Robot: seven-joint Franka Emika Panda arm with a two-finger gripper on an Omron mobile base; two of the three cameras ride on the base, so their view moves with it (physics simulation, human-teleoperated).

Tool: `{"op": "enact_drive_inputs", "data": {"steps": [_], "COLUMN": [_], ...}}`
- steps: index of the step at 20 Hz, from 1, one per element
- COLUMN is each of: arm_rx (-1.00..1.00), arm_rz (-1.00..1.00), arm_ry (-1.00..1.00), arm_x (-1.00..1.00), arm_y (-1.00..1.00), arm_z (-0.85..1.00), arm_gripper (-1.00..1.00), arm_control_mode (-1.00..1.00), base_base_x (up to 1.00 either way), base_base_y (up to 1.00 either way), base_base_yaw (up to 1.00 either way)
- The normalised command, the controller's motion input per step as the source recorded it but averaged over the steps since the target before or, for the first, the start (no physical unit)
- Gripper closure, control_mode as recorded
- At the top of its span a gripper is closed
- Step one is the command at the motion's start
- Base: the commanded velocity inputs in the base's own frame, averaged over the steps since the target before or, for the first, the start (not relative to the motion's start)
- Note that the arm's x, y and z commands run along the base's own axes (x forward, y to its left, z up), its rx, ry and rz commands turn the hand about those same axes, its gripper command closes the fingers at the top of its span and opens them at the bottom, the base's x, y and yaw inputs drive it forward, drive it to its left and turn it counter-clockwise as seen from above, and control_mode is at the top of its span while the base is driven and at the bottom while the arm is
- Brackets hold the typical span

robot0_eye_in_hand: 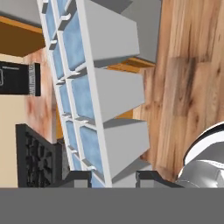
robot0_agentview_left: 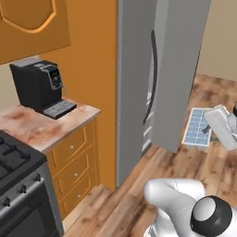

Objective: The ice cube tray has been filled with water. Take the tray and place it in the freezer to make ice. Close the freezer door after placing the tray.

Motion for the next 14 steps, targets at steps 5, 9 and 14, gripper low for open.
{"op": "enact_drive_inputs", "data": {"steps": [5,9,14], "arm_rx": [0.00,0.00,0.00], "arm_rz": [0.00,0.00,0.00], "arm_ry": [0.00,0.00,0.00], "arm_x": [0.00,0.00,0.00], "arm_y": [0.00,0.00,0.00], "arm_z": [0.00,0.00,0.00], "arm_gripper": [1.00,1.00,1.00], "arm_control_mode": [1.00,1.00,1.00], "base_base_x": [0.58,0.76,0.84], "base_base_y": [-0.90,-0.73,-0.39], "base_base_yaw": [0.04,0.16,0.24]}}
